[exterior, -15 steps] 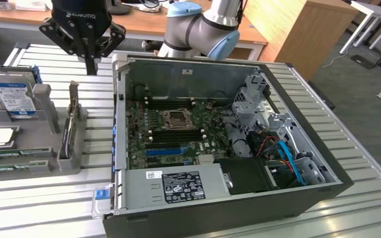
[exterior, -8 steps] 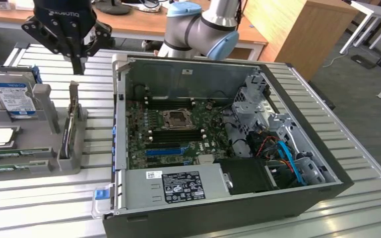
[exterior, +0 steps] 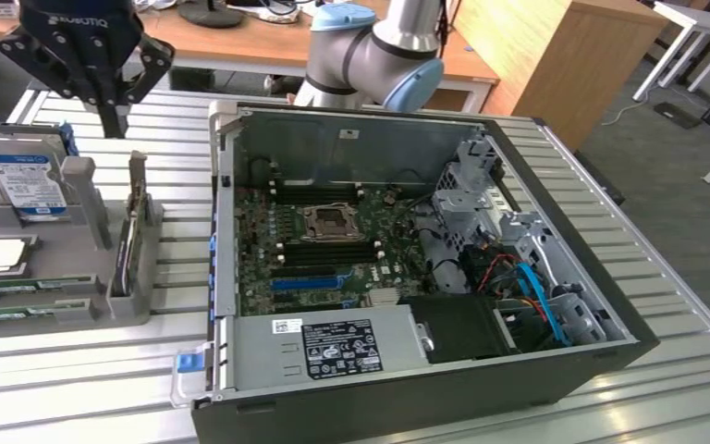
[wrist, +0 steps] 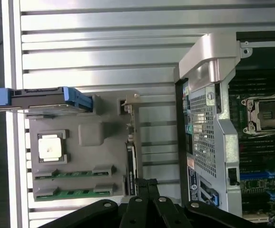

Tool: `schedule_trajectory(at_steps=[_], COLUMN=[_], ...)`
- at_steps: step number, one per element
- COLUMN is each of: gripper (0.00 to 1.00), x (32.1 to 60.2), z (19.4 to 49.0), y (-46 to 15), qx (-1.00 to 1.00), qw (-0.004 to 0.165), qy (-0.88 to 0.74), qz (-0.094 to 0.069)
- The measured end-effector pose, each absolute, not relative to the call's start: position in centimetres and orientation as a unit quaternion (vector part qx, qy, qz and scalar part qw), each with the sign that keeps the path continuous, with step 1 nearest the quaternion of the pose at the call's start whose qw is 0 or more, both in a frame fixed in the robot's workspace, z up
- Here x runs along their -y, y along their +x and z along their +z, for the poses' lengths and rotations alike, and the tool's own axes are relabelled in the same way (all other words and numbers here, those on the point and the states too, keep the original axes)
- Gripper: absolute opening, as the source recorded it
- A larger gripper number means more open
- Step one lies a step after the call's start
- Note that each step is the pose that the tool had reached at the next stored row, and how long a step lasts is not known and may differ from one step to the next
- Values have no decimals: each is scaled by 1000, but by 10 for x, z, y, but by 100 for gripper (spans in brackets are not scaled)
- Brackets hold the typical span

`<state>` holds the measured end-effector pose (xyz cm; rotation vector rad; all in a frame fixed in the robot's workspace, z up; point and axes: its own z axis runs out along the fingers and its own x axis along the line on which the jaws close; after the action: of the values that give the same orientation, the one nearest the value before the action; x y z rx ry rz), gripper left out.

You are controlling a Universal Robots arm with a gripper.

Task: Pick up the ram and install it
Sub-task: 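Reach for the ram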

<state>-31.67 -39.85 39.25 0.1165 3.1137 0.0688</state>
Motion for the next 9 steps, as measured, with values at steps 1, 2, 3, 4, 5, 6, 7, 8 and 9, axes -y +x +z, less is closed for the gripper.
schedule_trajectory(at_steps=[1, 2, 3, 4, 5, 6, 7, 8, 9], gripper=[11, 11, 11, 11, 11, 11, 11, 11, 11], x=[399, 398, 398, 398, 398, 398, 398, 398, 398], z=[392, 392, 392, 392, 392, 392, 392, 392, 392], y=[-320, -324, -328, -332, -335, -339, -343, -346, -350], qx=[-999, -999, -999, -999, -999, -999, -999, -999, -999], qw=[12, 12, 12, 12, 12, 12, 12, 12, 12], qy=[37, 37, 37, 37, 37, 37, 37, 37, 37], qz=[22, 22, 22, 22, 22, 22, 22, 22, 22])
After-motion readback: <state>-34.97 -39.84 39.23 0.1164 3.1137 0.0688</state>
